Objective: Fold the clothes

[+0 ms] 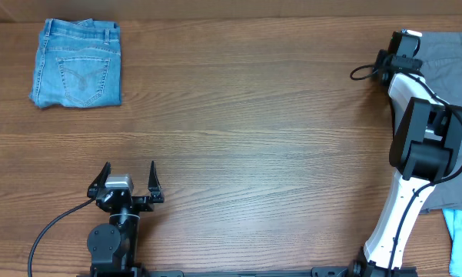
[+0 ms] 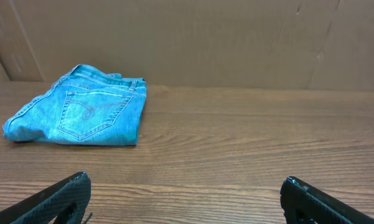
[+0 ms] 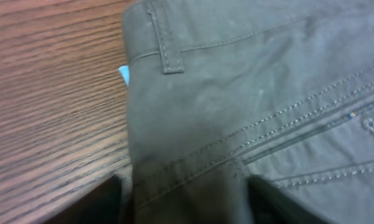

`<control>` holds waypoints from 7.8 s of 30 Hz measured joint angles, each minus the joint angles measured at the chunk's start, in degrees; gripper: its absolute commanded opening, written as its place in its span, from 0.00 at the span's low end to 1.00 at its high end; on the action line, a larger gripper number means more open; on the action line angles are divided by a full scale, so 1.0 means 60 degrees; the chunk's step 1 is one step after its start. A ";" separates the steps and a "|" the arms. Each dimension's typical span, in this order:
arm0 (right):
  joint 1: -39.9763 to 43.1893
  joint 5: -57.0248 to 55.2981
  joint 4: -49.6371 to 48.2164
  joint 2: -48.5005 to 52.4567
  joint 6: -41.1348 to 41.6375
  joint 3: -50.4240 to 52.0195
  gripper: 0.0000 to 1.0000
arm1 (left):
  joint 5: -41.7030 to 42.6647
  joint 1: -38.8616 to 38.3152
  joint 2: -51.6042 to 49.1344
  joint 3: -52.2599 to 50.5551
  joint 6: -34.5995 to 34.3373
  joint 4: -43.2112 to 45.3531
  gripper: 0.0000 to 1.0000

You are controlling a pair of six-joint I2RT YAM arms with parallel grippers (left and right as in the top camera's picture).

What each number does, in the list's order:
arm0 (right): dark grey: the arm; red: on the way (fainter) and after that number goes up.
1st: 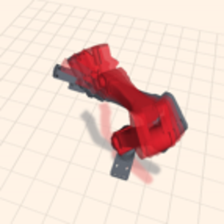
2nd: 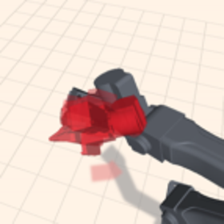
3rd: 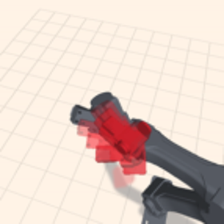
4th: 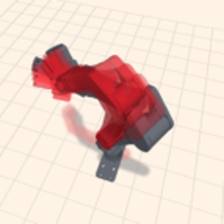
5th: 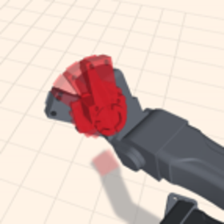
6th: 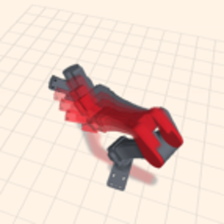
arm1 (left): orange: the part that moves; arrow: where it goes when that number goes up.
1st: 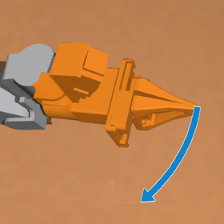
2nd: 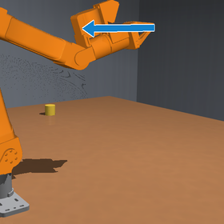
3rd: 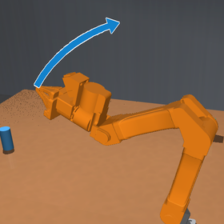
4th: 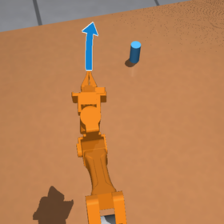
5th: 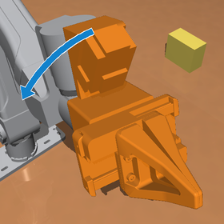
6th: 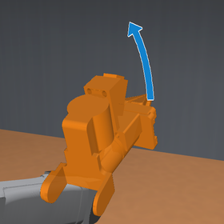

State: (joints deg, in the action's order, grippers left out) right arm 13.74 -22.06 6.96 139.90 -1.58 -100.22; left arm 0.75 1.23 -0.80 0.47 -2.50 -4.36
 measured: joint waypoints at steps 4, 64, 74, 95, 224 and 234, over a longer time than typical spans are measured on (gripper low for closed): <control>0.0062 -0.0124 -0.0015 0.0044 -0.0025 -0.0011 0.27 | 0.0000 0.0000 0.0000 0.0000 -0.0004 0.0000 1.00; -0.6714 0.4397 0.4528 -0.2353 0.2940 -0.0834 0.04 | 0.0000 0.0000 0.0000 0.0000 -0.0004 -0.0004 1.00; -1.0040 0.4892 0.4841 -0.2353 0.3741 -0.0834 0.06 | 0.0000 0.0000 0.0000 0.0000 -0.0004 0.0000 1.00; -0.5264 0.3996 0.9868 -0.5333 0.4007 -0.1053 1.00 | 0.0000 0.0000 0.0000 0.0000 -0.0004 -0.0004 1.00; -0.2208 0.1428 1.0375 -0.6320 0.7038 0.1184 1.00 | 0.0000 0.0000 0.0000 0.0000 0.0000 -0.0004 1.00; -0.2044 0.1158 1.0506 -0.6320 0.7002 0.1195 1.00 | 0.0007 0.0000 0.0000 0.0000 -0.0004 0.0000 1.00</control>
State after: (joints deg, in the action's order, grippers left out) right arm 1.48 -15.11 70.00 101.97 40.42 -93.06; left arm 0.80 1.23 -0.80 0.47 -2.52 -4.36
